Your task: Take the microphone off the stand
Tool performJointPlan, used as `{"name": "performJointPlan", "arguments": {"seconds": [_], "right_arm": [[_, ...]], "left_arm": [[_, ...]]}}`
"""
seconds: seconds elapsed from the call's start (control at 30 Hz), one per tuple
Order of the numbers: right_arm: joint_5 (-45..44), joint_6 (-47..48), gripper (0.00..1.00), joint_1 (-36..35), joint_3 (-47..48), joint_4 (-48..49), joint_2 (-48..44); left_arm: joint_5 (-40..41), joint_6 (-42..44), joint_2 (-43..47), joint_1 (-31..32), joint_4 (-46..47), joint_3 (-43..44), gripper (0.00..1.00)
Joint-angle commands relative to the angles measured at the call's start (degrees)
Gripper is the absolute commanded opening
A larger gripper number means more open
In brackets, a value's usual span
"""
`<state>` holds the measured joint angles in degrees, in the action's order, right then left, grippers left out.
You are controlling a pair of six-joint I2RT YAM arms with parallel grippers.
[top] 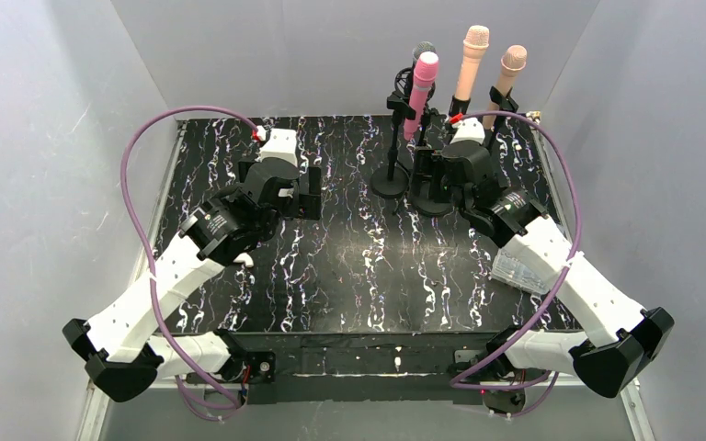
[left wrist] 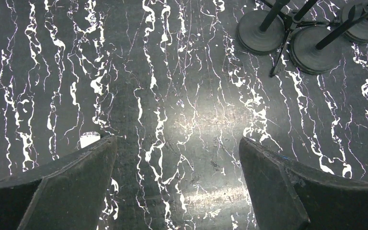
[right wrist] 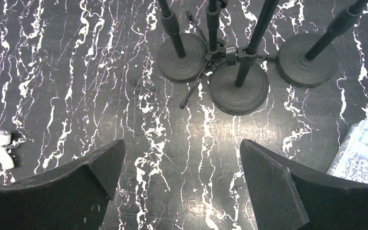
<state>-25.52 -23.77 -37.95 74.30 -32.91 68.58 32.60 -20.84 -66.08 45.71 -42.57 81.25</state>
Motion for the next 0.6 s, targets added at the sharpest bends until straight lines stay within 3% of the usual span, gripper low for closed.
{"name": "performJointPlan", "arguments": {"seconds": [0.0,0.3,0.57], "right_arm": [[-2.7,0.5,1.0,0.0,2.8,1.4,-0.3],[-4.3,0.9,1.0,0.1,4.4,0.7,2.0],[-0.1,0.7,1.0,4.6,2.0,0.9,0.8]], "left_arm": [[2.6,-0.4,0.5,0.1,-0.5,-0.1,0.99],[0.5,0.5,-1.2,0.1,0.4,-0.1,0.99],[-13.3,6.0,-6.0,-0.1,12.1,1.1,0.99]]}}
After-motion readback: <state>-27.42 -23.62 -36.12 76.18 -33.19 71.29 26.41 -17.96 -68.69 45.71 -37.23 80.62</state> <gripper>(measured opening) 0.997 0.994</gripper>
